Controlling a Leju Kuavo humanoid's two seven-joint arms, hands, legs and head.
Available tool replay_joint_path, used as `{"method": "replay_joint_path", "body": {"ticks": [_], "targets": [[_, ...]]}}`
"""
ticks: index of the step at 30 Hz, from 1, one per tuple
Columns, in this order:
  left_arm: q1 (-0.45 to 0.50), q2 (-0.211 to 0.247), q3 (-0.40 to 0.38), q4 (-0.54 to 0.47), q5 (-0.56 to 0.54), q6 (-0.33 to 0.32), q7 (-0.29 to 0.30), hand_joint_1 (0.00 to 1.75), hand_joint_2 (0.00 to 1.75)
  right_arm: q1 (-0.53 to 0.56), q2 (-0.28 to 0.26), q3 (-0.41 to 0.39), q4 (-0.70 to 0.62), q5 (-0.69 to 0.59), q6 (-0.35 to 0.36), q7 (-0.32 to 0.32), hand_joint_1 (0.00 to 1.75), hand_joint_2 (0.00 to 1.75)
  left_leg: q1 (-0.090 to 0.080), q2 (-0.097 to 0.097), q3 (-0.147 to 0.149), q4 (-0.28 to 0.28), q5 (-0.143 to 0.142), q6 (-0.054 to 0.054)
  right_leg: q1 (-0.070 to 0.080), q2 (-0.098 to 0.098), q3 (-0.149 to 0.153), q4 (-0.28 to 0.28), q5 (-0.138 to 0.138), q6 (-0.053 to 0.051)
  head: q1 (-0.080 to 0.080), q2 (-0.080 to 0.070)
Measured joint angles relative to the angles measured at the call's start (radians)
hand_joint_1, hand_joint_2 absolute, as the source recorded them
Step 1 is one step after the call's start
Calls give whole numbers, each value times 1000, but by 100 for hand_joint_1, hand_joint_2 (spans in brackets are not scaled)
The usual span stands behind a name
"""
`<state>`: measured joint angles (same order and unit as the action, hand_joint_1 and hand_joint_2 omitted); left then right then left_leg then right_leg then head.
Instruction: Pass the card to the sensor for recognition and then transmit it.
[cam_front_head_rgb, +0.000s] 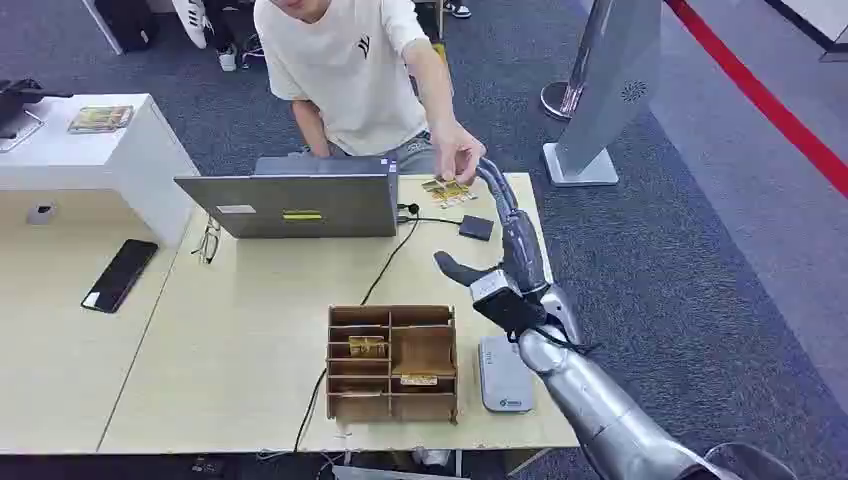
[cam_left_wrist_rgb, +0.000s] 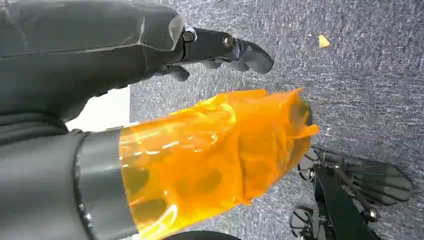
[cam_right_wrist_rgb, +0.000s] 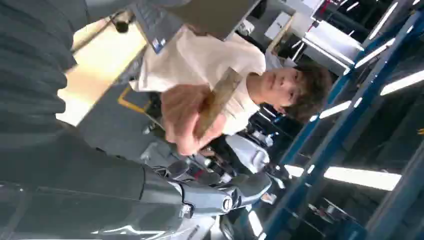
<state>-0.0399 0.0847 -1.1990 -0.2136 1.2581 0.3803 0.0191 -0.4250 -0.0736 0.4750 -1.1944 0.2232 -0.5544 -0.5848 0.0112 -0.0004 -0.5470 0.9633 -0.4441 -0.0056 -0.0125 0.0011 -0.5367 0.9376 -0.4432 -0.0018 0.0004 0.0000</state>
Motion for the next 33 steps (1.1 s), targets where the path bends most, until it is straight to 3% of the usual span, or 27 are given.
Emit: {"method": "replay_joint_path", "body": {"ticks": [7, 12, 17, 19, 20, 22, 23, 24, 25, 33], "targets": [[-1, 1, -18, 0, -10, 1, 0, 0, 0, -83, 8, 39, 79, 181, -130, -1, 0, 175, 0, 0, 0, 0, 0, 0, 0, 0, 0, 0, 0, 0, 0, 0], [-2, 4, -34, 0, -16, 5, 0, 0, 0, -113, 47, -2, 129, 403, -135, -27, 0, 175, 0, 0, 0, 0, 0, 0, 0, 0, 0, 0, 0, 0, 0, 0], [-2, 5, -40, 0, -20, 5, 0, 0, 0, -132, 80, -48, 168, 463, -136, -39, 2, 175, 0, 0, 0, 0, 0, 0, 0, 0, 0, 0, 0, 0, 0, 0], [-3, 6, -41, 0, -21, 5, 0, 0, 0, -136, 87, -51, 177, 464, -136, -42, 56, 175, 0, 0, 0, 0, 0, 0, 0, 0, 0, 0, 0, 0, 0, 0], [-3, 6, -42, 0, -21, 4, 0, 0, 0, -139, 94, -54, 186, 464, -136, -43, 72, 175, 0, 0, 0, 0, 0, 0, 0, 0, 0, 0, 0, 0, 0, 0], [-3, 6, -45, 0, -21, 4, 0, 0, 0, -143, 100, -55, 197, 464, -137, -43, 147, 175, 0, 0, 0, 0, 0, 0, 0, 0, 0, 0, 0, 0, 0, 0], [-3, 7, -47, 0, -21, 4, 0, 0, 0, -144, 102, -56, 202, 464, -136, -43, 147, 175, 0, 0, 0, 0, 0, 0, 0, 0, 0, 0, 0, 0, 0, 0], [-3, 7, -49, 0, -21, 4, 1, 0, 0, -145, 105, -56, 206, 464, -136, -44, 166, 175, 0, 0, 0, 0, 0, 0, 0, 0, 0, 0, 0, 0, 0, 0], [-3, 7, -51, 0, -21, 3, 2, 0, 0, -146, 107, -56, 212, 462, -137, -44, 173, 175, 0, 0, 0, 0, 0, 0, 0, 0, 0, 0, 0, 0, 0, 0], [-3, 7, -55, 0, -19, -3, 4, 0, 0, -146, 113, -56, 236, 445, -136, -47, 175, 175, 0, 0, 0, 0, 0, 0, 0, 0, 0, 0, 0, 0, 0, 0]]}}
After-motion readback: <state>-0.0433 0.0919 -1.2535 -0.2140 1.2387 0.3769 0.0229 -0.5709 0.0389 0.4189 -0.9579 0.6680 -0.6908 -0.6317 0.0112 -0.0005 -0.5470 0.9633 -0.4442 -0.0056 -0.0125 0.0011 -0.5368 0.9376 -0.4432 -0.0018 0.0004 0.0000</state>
